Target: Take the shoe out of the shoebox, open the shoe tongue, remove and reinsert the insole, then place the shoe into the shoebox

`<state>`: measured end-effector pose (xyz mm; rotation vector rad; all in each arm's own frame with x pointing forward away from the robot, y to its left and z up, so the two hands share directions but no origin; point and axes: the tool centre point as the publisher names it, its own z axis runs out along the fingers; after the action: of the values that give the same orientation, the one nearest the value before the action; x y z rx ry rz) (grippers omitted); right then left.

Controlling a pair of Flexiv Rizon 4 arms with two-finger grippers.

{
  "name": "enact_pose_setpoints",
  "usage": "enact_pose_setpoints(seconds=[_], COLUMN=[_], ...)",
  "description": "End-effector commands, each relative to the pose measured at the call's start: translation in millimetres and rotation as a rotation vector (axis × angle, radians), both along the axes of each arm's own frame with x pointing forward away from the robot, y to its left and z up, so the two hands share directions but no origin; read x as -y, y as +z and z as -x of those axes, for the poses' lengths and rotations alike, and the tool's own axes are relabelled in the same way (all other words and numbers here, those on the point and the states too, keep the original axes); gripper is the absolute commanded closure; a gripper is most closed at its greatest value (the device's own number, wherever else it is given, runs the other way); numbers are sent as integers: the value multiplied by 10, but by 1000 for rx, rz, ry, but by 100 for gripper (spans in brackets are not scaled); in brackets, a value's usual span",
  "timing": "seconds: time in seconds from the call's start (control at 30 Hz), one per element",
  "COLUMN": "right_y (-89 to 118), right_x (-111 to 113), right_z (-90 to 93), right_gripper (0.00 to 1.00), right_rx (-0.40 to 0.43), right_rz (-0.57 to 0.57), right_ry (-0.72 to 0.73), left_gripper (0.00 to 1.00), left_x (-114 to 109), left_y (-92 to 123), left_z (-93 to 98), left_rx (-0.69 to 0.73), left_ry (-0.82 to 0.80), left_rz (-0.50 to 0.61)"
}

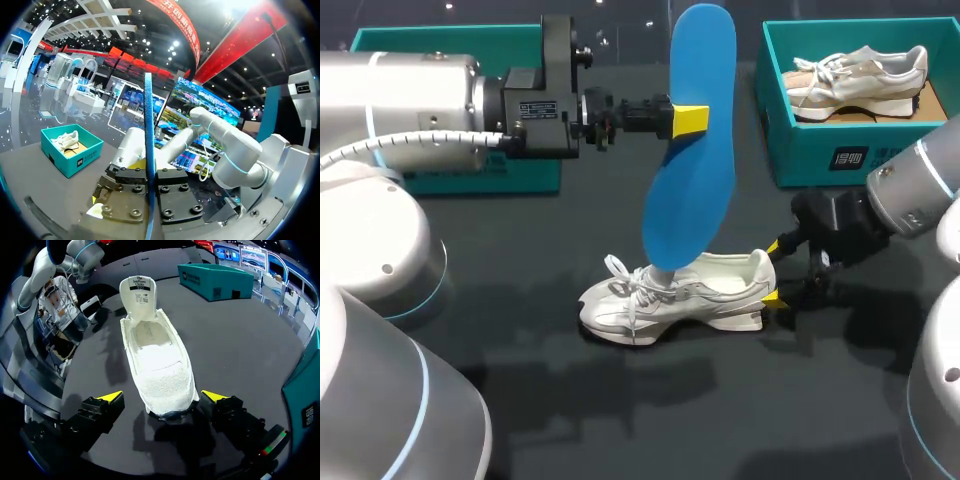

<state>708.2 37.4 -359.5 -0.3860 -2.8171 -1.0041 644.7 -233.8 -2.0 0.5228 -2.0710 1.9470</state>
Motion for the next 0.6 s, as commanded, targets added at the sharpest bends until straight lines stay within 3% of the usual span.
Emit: enact_pose_setpoints(seconds=[0.03, 0.1, 0.6], right_y=[187, 257, 263], right_x=[-45, -67, -61], right_z=[-12, -11, 4], right_gripper=[0, 0, 0], right_rx=[-98, -164, -164], right_rz=[362, 462, 480], right_ry=[54, 39, 29], left_gripper=[100, 100, 100], left_x=[-8, -8, -8], left_y=[-5, -5, -5], left_z=[9, 9, 9], left_rx=[1, 1, 1], left_ry=[0, 0, 0], left_rz=[1, 1, 1])
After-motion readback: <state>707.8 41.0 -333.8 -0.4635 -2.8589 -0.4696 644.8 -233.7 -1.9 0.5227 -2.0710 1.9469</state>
